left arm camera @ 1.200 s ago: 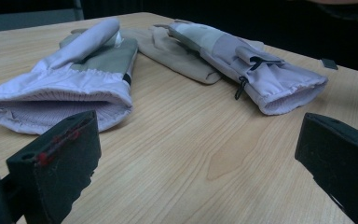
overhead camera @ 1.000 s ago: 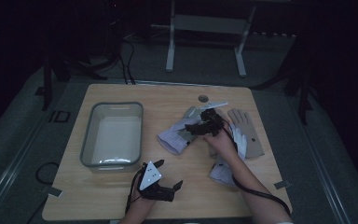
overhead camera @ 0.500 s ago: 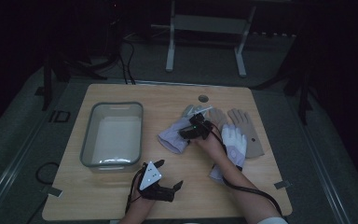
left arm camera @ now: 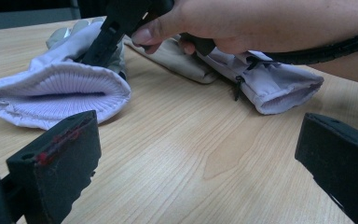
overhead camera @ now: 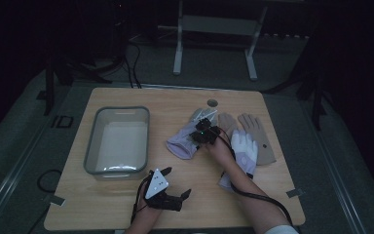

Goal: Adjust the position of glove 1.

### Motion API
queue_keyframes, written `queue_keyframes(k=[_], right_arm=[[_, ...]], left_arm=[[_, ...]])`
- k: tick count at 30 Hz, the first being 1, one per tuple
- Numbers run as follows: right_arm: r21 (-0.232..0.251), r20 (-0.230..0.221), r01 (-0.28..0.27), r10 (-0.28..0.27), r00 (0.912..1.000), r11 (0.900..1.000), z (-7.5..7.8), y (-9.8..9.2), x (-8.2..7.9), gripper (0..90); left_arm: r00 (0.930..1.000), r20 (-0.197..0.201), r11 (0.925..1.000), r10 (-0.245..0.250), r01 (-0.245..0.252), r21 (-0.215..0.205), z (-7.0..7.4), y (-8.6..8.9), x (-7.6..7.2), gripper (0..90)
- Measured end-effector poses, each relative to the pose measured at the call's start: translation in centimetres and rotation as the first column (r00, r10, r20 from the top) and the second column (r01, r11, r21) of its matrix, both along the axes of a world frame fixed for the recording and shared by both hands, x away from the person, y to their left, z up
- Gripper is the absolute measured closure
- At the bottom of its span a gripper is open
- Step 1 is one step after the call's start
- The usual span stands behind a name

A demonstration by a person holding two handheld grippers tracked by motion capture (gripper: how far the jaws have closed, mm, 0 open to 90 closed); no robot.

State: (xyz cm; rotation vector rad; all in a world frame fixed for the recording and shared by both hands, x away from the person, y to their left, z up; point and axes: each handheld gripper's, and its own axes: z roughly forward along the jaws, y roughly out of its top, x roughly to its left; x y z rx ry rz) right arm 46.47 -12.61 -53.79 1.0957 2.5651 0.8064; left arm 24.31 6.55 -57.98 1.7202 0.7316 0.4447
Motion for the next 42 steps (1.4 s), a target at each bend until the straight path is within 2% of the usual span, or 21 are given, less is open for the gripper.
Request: queue_keyframes(k=[3, 8, 9, 14, 16, 17, 18, 21, 22, 23, 26, 29, 32, 36, 38, 40, 42], right_arm=[[-0.001, 0.004, -0.015, 0.015, 0.9999, 1.000, 0.7, -0.2, 0.1, 89.3], [0.015, 0.044, -0.055, 0.054, 0.9976, 0.998, 2.3, -0.9, -0.4, 89.4], [0.020, 0.062, -0.066, 0.064, 0.9960, 0.998, 2.9, -1.2, -0.6, 89.4], [0.072, 0.082, -0.111, 0.105, 0.9911, 0.991, 4.9, -2.3, -1.8, 89.4], [0.079, 0.088, -0.132, 0.125, 0.9883, 0.988, 5.2, -2.5, -2.1, 89.4], [0.095, 0.101, -0.170, 0.160, 0.9819, 0.981, 5.8, -2.8, -2.7, 89.5], [0.115, 0.094, -0.201, 0.191, 0.9770, 0.973, 6.1, -3.0, -3.2, 89.4], [0.108, 0.102, -0.271, 0.261, 0.9600, 0.957, 6.6, -3.1, -4.2, 89.4], [0.105, 0.101, -0.306, 0.296, 0.9498, 0.946, 6.7, -3.2, -4.6, 89.4], [0.106, 0.101, -0.321, 0.311, 0.9450, 0.941, 6.8, -3.4, -4.9, 89.4], [0.122, 0.086, -0.369, 0.360, 0.9288, 0.921, 6.5, -3.8, -5.6, 89.4], [0.127, 0.055, -0.414, 0.411, 0.9101, 0.901, 5.3, -4.2, -6.1, 89.4], [0.099, 0.010, -0.412, 0.413, 0.9107, 0.906, 3.7, -4.2, -5.8, 89.4], [0.083, -0.048, -0.381, 0.386, 0.9213, 0.921, 1.9, -4.4, -4.7, 89.3], [0.053, -0.056, -0.387, 0.390, 0.9193, 0.921, 1.3, -4.4, -4.4, 89.2], [0.057, -0.068, -0.377, 0.380, 0.9225, 0.925, 1.0, -4.7, -3.9, 89.1], [0.046, -0.071, -0.358, 0.360, 0.9302, 0.933, 0.8, -4.7, -3.4, 89.1]], left_arm=[[1.0000, 0.001, 1.0000, 0.001, -0.001, 0.002, 0.0, 0.0, 0.0, 0.4], [1.0000, 0.007, 1.0000, 0.003, -0.003, 0.004, 0.0, 0.0, 0.0, 0.4], [1.0000, 0.007, 1.0000, 0.003, -0.003, 0.005, 0.0, 0.0, 0.0, 0.4], [1.0000, 0.006, 1.0000, 0.007, -0.007, 0.003, 0.0, 0.0, 0.0, 0.4], [1.0000, 0.005, 1.0000, 0.006, -0.006, 0.004, 0.0, 0.0, 0.0, 0.4], [1.0000, 0.006, 1.0000, 0.006, -0.006, 0.004, 0.0, -0.1, 0.0, 0.4], [0.9999, 0.009, 1.0000, 0.006, -0.006, 0.006, 0.0, 0.0, 0.0, 0.4], [0.9998, 0.018, 0.9999, 0.003, -0.003, 0.010, 0.0, -0.1, -0.1, 0.4], [0.9998, 0.021, 1.0000, 0.000, 0.000, 0.010, 0.0, 0.0, -0.2, 0.4], [0.9996, 0.027, 1.0000, 0.002, -0.002, 0.007, 0.0, -0.1, -0.2, 0.4], [0.9997, 0.023, 1.0000, -0.008, 0.008, 0.005, 0.0, 0.0, -0.3, 0.4], [0.9995, 0.029, 0.9998, -0.015, 0.014, 0.010, 0.1, -0.1, -0.4, 0.4], [0.9996, 0.026, 0.9997, -0.014, 0.014, 0.019, 0.0, -0.2, -0.4, 0.4], [0.9997, 0.022, 0.9999, -0.012, 0.012, 0.011, 0.0, -0.1, -0.3, 0.4], [0.9997, 0.020, 0.9999, -0.012, 0.012, 0.008, 0.0, -0.1, -0.3, 0.4], [0.9997, 0.021, 0.9999, -0.011, 0.011, 0.009, 0.0, -0.1, -0.3, 0.4], [0.9997, 0.021, 0.9999, -0.012, 0.011, 0.011, 0.0, -0.1, -0.3, 0.4]])
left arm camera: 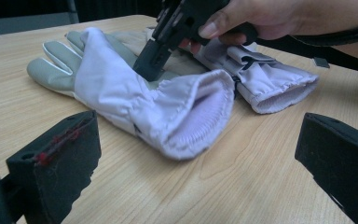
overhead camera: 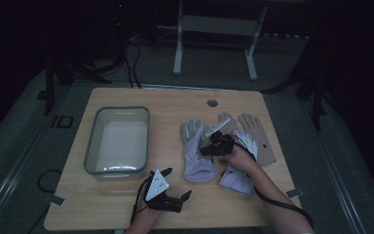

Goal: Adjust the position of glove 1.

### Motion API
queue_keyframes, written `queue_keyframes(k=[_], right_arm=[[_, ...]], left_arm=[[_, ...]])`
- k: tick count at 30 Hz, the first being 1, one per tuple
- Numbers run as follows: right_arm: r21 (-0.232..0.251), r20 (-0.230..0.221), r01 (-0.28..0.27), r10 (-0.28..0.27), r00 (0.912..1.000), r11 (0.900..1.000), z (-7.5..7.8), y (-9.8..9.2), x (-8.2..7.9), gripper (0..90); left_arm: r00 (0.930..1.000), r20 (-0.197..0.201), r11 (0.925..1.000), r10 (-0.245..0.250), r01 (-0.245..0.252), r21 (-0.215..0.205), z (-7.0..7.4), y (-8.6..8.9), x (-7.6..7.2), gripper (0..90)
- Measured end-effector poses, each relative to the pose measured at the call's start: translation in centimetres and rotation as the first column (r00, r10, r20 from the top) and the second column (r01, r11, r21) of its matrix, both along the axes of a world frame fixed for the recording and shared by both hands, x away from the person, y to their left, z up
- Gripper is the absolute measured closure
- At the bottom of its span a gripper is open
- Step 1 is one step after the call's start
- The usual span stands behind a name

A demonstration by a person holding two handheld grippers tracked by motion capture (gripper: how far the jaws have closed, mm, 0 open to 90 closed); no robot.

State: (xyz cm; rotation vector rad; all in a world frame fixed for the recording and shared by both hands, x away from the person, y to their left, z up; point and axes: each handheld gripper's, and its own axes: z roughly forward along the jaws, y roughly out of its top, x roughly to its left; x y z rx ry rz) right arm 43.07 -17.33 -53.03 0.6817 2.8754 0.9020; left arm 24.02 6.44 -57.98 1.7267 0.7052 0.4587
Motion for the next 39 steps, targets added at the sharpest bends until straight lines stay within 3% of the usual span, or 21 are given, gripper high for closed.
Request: queue_keyframes(k=[4, 9, 14, 18, 25, 32, 39], right_arm=[[-0.005, -0.003, 0.021, -0.021, 0.9998, 1.000, -0.2, 0.1, 0.6, 88.8], [-0.010, 0.005, 0.004, -0.004, 1.0000, 1.000, 0.4, 0.3, 0.7, 71.7], [0.025, 0.023, -0.012, 0.011, 0.9997, 1.000, 2.1, -0.7, 0.0, 59.6], [0.043, 0.073, 0.002, -0.005, 0.9973, 0.999, 3.6, -2.5, -0.7, 50.1], [0.044, 0.117, 0.060, -0.065, 0.9909, 0.997, 5.0, -6.7, -2.6, 47.9], [0.012, 0.122, 0.099, -0.100, 0.9875, 0.995, 4.5, -10.4, -4.1, 51.0], [-0.010, 0.105, 0.168, -0.166, 0.9805, 0.986, 3.1, -13.2, -5.3, 43.7]], left_arm=[[1.0000, -0.003, 1.0000, -0.003, 0.003, 0.000, 0.0, 0.0, 0.0, 0.4], [1.0000, -0.002, 1.0000, 0.000, 0.000, -0.001, 0.0, 0.0, 0.0, 0.4], [1.0000, -0.008, 1.0000, -0.001, 0.001, -0.003, 0.0, 0.1, 0.1, 0.4], [1.0000, -0.008, 1.0000, -0.002, 0.002, 0.004, 0.0, 0.0, 0.1, 0.4], [0.9999, -0.011, 0.9999, -0.004, 0.004, 0.010, 0.0, -0.1, 0.2, 0.4], [0.9999, -0.014, 0.9999, -0.004, 0.004, 0.014, 0.0, -0.1, 0.2, 0.4], [0.9999, -0.015, 0.9999, -0.005, 0.005, 0.011, 0.0, -0.1, 0.2, 0.4]])
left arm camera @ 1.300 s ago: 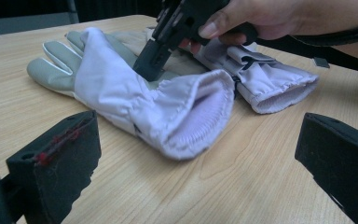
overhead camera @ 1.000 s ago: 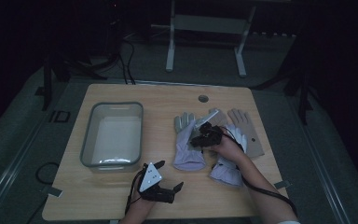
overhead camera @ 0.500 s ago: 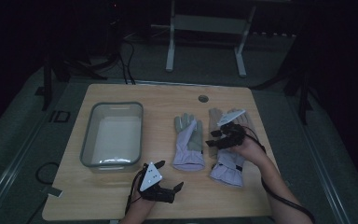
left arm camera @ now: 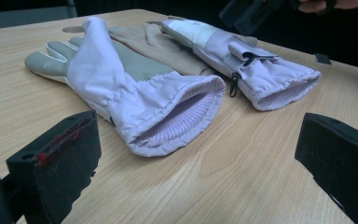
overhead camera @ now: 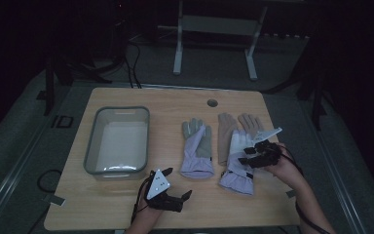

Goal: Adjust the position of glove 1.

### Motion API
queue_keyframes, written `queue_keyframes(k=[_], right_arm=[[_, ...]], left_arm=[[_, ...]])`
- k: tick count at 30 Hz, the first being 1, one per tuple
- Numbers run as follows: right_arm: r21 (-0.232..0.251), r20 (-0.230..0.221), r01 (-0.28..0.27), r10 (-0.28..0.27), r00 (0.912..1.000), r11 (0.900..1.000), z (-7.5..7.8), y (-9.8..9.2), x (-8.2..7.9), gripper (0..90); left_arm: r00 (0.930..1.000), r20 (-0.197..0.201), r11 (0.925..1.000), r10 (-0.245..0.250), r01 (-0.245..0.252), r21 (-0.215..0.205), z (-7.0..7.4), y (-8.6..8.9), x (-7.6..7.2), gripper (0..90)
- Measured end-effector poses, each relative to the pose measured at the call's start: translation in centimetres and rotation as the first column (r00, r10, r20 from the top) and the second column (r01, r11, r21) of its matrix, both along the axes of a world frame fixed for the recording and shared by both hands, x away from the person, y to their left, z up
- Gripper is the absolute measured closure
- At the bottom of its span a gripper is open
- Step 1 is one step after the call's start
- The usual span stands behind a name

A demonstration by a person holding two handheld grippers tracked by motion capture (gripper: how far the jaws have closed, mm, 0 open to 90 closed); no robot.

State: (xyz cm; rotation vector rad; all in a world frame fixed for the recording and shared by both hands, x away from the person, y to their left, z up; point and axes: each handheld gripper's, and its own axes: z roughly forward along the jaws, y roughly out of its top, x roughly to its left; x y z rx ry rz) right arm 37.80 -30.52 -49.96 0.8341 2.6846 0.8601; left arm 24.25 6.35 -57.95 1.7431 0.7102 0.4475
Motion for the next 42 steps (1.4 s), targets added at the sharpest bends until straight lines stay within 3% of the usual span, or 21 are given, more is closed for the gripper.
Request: queue_keyframes(k=[3, 8, 12, 14, 20, 24, 29, 33, 42], right_arm=[[-0.015, -0.014, 0.007, -0.007, 0.9999, 1.000, -1.0, -0.4, -0.2, 41.7], [0.006, -0.028, 0.008, -0.008, 0.9996, 1.000, -2.4, -0.4, 0.0, 43.4], [-0.054, -0.008, 0.009, -0.009, 0.9999, 0.999, -3.1, -0.1, -0.2, 52.3], [-0.047, -0.018, 0.008, -0.008, 0.9998, 0.999, -3.2, 0.0, -0.3, 59.9], [-0.025, -0.011, 0.046, -0.047, 0.9989, 0.999, -3.2, -0.1, -0.7, 68.8], [-0.014, -0.007, 0.073, -0.073, 0.9973, 0.997, -2.5, -0.2, -1.1, 76.3], [0.022, 0.008, 0.065, -0.065, 0.9978, 0.998, -1.0, -0.7, -1.6, 77.9], [0.064, 0.032, 0.057, -0.059, 0.9977, 0.996, 0.8, -1.2, -2.0, 78.0], [0.082, 0.097, 0.024, -0.032, 0.9948, 0.996, 5.4, -0.9, -1.3, 77.9]], left_arm=[[1.0000, -0.006, 1.0000, 0.001, -0.001, -0.002, 0.0, 0.0, 0.0, 0.4], [1.0000, -0.007, 1.0000, 0.001, -0.001, 0.003, 0.0, -0.1, 0.0, 0.4], [1.0000, -0.008, 1.0000, 0.002, -0.002, -0.001, 0.0, -0.1, 0.0, 0.4], [1.0000, -0.008, 1.0000, 0.003, -0.003, -0.001, 0.0, 0.0, 0.0, 0.4], [1.0000, -0.008, 1.0000, 0.004, -0.004, 0.001, 0.0, -0.1, 0.0, 0.4], [1.0000, -0.009, 1.0000, 0.004, -0.004, 0.001, 0.0, -0.1, 0.1, 0.4], [1.0000, -0.007, 1.0000, 0.005, -0.005, -0.001, 0.0, -0.1, 0.0, 0.4], [1.0000, -0.007, 1.0000, 0.006, -0.006, -0.002, 0.0, -0.1, 0.0, 0.4], [0.9999, -0.009, 1.0000, 0.007, -0.007, -0.003, 0.0, 0.0, 0.0, 0.4]])
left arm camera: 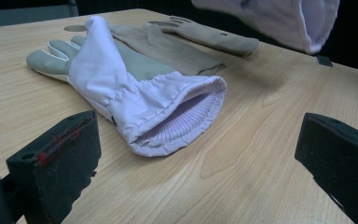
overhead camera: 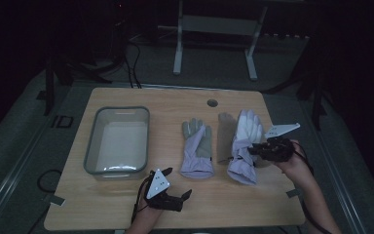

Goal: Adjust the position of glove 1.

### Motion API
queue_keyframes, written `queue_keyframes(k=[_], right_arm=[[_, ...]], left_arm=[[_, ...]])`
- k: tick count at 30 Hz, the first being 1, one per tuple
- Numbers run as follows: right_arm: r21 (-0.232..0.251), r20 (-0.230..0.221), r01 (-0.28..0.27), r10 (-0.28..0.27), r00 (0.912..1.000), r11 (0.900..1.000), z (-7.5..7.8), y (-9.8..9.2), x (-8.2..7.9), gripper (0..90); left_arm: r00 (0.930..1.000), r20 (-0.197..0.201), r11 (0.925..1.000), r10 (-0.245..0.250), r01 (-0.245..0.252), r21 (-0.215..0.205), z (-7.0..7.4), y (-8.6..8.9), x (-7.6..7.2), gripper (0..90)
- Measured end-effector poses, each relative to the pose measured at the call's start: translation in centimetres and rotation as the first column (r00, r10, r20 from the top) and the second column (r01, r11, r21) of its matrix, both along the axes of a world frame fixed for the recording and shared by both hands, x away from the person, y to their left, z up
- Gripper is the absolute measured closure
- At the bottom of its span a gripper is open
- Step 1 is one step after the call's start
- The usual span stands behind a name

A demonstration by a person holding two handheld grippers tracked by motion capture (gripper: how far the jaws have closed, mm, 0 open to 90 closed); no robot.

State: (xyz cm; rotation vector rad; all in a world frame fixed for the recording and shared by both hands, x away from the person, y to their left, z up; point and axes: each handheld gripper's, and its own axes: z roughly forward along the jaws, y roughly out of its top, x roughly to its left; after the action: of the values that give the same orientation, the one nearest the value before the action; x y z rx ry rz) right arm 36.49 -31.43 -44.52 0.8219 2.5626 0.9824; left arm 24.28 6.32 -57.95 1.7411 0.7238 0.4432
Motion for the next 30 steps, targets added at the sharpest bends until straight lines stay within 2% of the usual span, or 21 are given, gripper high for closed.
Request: queue_keyframes(k=[6, 13, 20, 22, 26, 30], right_arm=[[-0.007, 0.045, -0.032, 0.032, 0.9985, 0.999, 2.1, 1.6, 0.8, 77.9], [-0.009, 0.050, -0.090, 0.090, 0.9947, 0.996, 3.4, 4.7, 2.3, 77.8], [-0.013, 0.036, -0.167, 0.167, 0.9852, 0.986, 3.1, 8.7, 3.4, 77.8], [-0.028, 0.032, -0.192, 0.193, 0.9808, 0.981, 3.0, 9.9, 3.6, 77.8], [-0.038, 0.025, -0.213, 0.214, 0.9764, 0.976, 3.0, 11.5, 4.0, 77.8], [-0.070, 0.003, -0.237, 0.237, 0.9714, 0.969, 2.4, 13.5, 4.5, 77.7]], left_arm=[[1.0000, 0.001, 1.0000, -0.001, 0.001, -0.001, 0.0, 0.0, 0.0, 0.4], [1.0000, -0.001, 1.0000, -0.004, 0.004, 0.002, 0.0, 0.0, 0.0, 0.4], [1.0000, 0.001, 1.0000, -0.004, 0.004, 0.003, 0.0, 0.0, 0.0, 0.4], [1.0000, 0.003, 1.0000, -0.005, 0.005, 0.003, 0.0, 0.0, 0.0, 0.4], [1.0000, 0.003, 1.0000, -0.004, 0.004, 0.001, 0.0, 0.0, 0.0, 0.4], [1.0000, 0.006, 1.0000, -0.003, 0.003, -0.003, 0.0, 0.0, 0.0, 0.4]])
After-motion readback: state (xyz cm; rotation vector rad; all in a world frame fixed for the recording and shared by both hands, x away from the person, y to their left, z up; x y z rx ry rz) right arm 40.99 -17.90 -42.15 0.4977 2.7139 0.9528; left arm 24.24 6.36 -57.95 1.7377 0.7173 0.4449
